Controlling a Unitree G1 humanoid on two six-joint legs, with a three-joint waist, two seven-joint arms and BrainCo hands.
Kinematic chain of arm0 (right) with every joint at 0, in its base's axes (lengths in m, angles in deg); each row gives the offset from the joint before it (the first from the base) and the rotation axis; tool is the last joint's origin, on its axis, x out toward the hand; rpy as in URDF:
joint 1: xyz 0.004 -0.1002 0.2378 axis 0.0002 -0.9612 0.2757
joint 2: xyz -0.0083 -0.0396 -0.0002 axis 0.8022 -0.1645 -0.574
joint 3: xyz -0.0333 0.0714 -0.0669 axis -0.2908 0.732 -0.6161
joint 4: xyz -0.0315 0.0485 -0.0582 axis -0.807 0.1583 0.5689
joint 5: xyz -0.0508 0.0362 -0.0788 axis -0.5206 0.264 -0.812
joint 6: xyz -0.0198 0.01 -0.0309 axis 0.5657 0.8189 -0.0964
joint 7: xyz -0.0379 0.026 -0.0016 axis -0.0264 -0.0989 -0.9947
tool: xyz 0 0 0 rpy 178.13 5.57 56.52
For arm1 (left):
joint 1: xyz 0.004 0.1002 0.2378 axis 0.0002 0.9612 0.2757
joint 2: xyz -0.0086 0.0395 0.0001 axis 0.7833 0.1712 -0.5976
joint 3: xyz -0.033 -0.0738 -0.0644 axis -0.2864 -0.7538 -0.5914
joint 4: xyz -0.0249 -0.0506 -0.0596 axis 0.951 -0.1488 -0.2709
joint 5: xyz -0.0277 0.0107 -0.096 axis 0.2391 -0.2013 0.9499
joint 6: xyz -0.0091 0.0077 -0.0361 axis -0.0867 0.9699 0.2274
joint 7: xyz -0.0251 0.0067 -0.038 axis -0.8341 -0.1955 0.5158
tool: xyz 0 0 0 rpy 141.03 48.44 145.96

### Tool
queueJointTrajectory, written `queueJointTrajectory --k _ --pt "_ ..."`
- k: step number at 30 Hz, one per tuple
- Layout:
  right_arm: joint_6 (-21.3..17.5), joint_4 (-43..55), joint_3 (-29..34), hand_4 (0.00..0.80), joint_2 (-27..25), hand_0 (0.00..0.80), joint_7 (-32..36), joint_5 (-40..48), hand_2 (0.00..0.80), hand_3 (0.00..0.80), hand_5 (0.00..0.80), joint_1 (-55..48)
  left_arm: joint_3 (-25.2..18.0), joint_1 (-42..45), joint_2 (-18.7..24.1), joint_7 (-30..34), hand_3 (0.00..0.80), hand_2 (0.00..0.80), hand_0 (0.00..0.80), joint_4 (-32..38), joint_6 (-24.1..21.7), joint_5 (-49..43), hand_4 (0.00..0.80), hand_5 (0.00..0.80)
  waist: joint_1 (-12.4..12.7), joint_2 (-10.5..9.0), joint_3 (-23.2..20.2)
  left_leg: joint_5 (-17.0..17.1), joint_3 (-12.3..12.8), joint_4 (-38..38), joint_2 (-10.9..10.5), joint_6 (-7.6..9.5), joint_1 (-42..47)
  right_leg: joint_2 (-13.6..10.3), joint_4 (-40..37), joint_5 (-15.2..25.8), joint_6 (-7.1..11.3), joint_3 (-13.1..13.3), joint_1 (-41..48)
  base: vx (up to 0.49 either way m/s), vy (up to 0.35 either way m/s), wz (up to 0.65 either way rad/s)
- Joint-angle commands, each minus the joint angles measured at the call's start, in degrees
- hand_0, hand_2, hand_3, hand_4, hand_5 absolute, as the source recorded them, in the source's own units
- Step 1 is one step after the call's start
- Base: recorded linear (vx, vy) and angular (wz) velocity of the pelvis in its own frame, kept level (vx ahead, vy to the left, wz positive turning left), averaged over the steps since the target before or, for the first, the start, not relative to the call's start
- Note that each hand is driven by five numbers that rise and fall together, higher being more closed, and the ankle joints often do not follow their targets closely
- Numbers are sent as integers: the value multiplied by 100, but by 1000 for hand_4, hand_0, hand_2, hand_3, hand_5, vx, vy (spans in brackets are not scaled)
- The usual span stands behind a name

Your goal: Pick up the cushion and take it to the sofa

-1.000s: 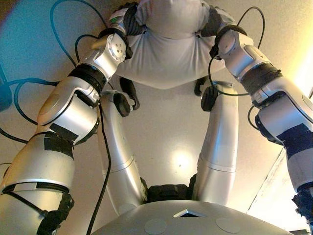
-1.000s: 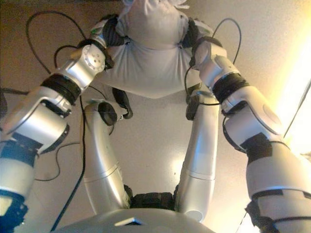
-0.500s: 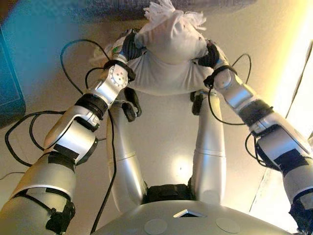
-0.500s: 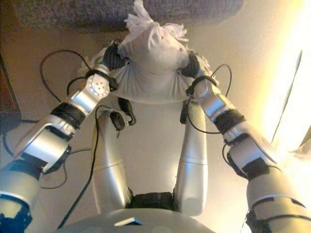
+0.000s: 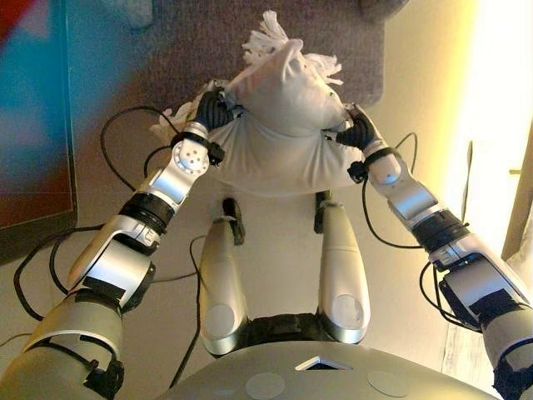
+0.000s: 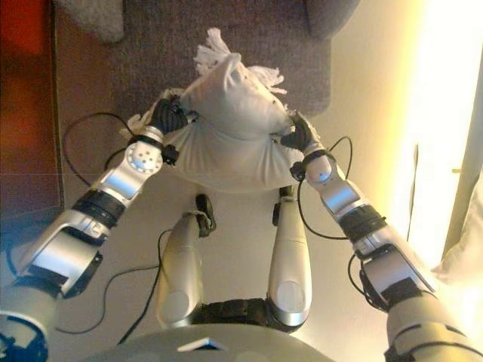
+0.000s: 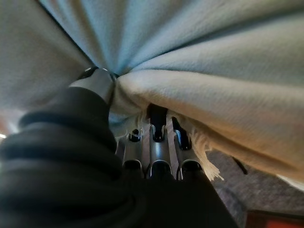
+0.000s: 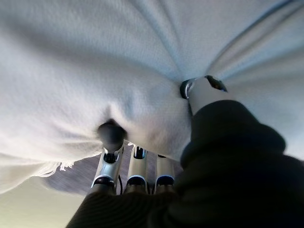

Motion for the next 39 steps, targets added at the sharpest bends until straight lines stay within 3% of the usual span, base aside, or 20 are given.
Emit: queueJointTrajectory --k 1,8,10,11,16,25,29,32,34,36,39 --pt "-210 382 73 800 96 800 217 301 800 800 800 135 -276 246 -98 -97 800 800 800 489 -370 415 800 800 279 31 -926 841 -629 -1111 -286 63 96 -126 -878 47 133 -33 785 107 121 -51" --pt "-426 636 400 800 -4 800 313 310 800 800 800 -992 -378 1045 -222 120 800 800 800 1062 -258 376 800 800 245 24 -1522 784 11 -1614 -298 153 1205 -368 -1545 175 197 -518 1994 190 37 -13" --pt "-502 750 578 800 -49 800 424 279 800 800 800 -1528 -418 1403 -280 286 800 800 800 1301 -151 178 800 800 203 23 -1774 786 436 -1920 -267 165 1685 -455 -1915 303 245 -814 2493 317 6 35" --pt "-491 791 654 800 -41 800 484 215 800 800 800 -1726 -437 1553 -290 368 800 800 800 1393 -103 103 800 800 193 32 -1875 803 535 -2106 -273 186 1922 -462 -2060 349 269 -878 2690 338 40 44" --pt "-234 863 785 800 -28 800 803 86 800 800 800 -2228 -626 2063 -194 718 800 800 800 1543 -17 102 800 800 256 87 -2318 868 578 -2867 -400 310 2733 -431 -2342 403 351 -873 3240 255 74 8" --pt "-65 928 974 800 174 800 877 106 800 800 800 -2507 -884 2393 -211 1141 800 800 800 1686 7 87 800 800 311 33 -2629 636 632 -2963 -574 466 3267 -524 -2313 514 383 -788 3620 117 63 -5" --pt "0 847 1003 800 226 800 863 165 800 800 800 -2489 -845 2304 -131 1256 800 800 800 1615 14 93 800 800 287 15 -2650 553 594 -2892 -668 612 3280 -585 -1634 711 375 -568 3478 25 81 -3" --pt "34 783 972 800 253 800 689 253 800 800 800 -2498 -744 2196 -74 1307 800 800 800 1462 -71 279 800 800 205 115 -2572 498 528 -2818 -667 740 3319 -415 -308 935 242 -262 2976 25 127 7" --pt "17 753 923 800 212 800 596 324 800 800 800 -2513 -688 2124 -94 1370 800 800 800 1362 -147 571 800 800 91 180 -2504 474 474 -2816 -664 771 3414 -95 247 996 164 4 2633 76 98 16" --pt "-45 653 909 800 215 800 544 314 800 800 800 -2547 -662 2069 -193 1366 800 800 800 1282 -178 697 800 800 -18 139 -2484 409 430 -2798 -768 794 3540 119 98 1105 166 94 2484 166 24 16" --pt "-168 517 977 800 199 800 612 309 800 800 800 -2613 -648 2038 -296 1338 800 800 800 1259 -133 640 800 800 -196 -11 -2475 204 448 -2699 -942 802 3778 227 -844 1229 223 114 2415 281 -79 28"
